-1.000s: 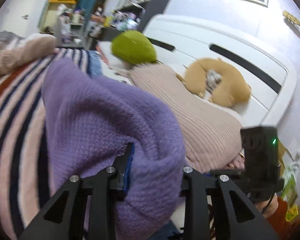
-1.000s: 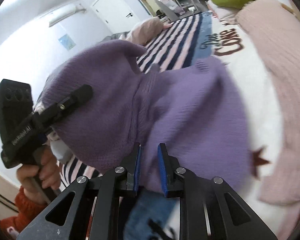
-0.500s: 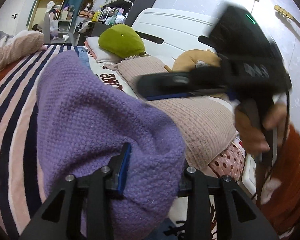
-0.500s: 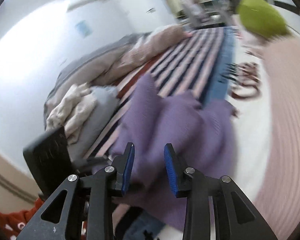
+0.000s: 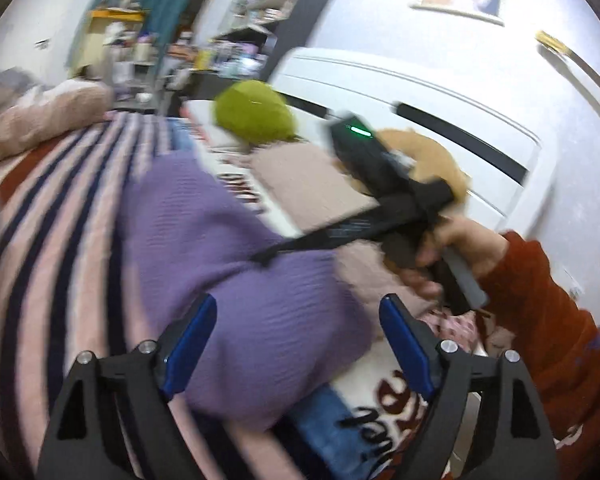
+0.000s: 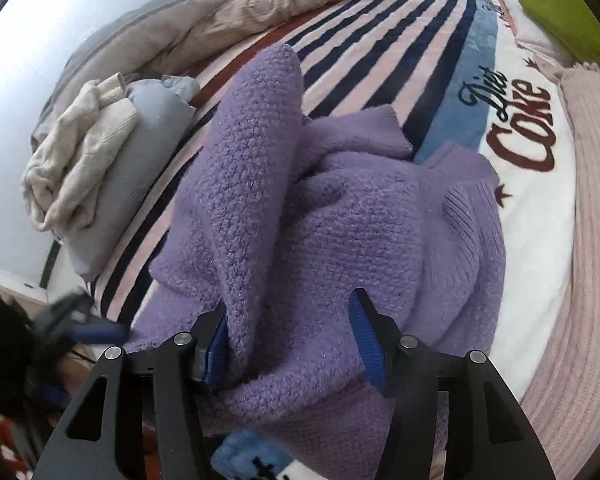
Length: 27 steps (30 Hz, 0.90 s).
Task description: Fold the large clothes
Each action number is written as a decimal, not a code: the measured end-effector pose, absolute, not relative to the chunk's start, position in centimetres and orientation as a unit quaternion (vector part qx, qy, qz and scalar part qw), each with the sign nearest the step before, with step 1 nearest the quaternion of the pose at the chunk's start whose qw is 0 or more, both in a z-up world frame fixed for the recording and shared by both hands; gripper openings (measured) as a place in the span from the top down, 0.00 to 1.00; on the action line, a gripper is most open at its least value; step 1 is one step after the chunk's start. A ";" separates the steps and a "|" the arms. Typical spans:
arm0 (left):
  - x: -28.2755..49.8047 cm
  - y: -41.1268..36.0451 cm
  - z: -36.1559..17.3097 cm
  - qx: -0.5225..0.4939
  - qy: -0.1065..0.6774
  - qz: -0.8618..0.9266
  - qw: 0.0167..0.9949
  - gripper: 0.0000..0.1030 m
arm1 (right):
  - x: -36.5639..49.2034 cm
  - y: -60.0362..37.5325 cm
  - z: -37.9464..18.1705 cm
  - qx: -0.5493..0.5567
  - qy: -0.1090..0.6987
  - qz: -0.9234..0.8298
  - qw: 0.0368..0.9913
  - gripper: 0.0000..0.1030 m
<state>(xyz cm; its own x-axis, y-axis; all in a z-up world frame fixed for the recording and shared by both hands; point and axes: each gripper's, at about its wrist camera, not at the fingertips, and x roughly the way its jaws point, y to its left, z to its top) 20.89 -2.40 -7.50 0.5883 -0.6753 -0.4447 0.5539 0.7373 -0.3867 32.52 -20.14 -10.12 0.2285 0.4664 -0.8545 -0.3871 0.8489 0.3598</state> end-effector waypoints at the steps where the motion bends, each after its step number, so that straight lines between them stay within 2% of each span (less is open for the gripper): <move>1: 21.4 -1.3 -8.0 -0.103 0.301 -0.325 0.891 0.21 | 32.7 -20.3 -10.2 0.040 0.558 0.273 0.782 0.52; 5: 25.2 0.2 -11.7 -0.118 0.361 -0.276 0.883 0.21 | 32.6 -20.5 -10.0 0.052 0.554 0.273 0.785 0.50; 9: 27.2 0.7 -12.9 -0.179 0.368 -0.300 0.862 0.21 | 32.0 -20.7 -9.3 0.056 0.550 0.263 0.791 0.48; 12: 27.4 -0.2 -12.6 -0.162 0.368 -0.302 0.864 0.21 | 31.0 -22.3 -7.4 0.085 0.529 0.267 0.801 0.34; 14: 27.7 -0.7 -12.6 -0.163 0.373 -0.307 0.860 0.21 | 30.1 -24.1 -6.3 0.130 0.509 0.277 0.804 0.15; 15: 27.7 -0.7 -12.6 -0.165 0.374 -0.310 0.859 0.21 | 29.7 -24.8 -6.1 0.149 0.507 0.279 0.802 0.13; 19: 28.1 -1.1 -12.9 -0.173 0.375 -0.315 0.854 0.21 | 27.4 -25.3 -7.5 0.192 0.525 0.301 0.773 0.13; 25: 27.9 -1.7 -12.8 -0.179 0.374 -0.313 0.854 0.21 | 27.6 -21.7 -8.6 0.199 0.511 0.284 0.787 0.13; 27: 27.8 -1.9 -12.8 -0.180 0.374 -0.311 0.855 0.21 | 28.8 -20.5 -9.0 0.193 0.512 0.261 0.795 0.27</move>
<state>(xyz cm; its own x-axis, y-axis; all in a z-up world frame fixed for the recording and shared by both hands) 27.78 -1.85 -12.79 0.5261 -0.6674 -0.5271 0.3975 0.7409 -0.5413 28.77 -20.47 -9.05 0.3391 0.6133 -0.7133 -0.2174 0.7888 0.5749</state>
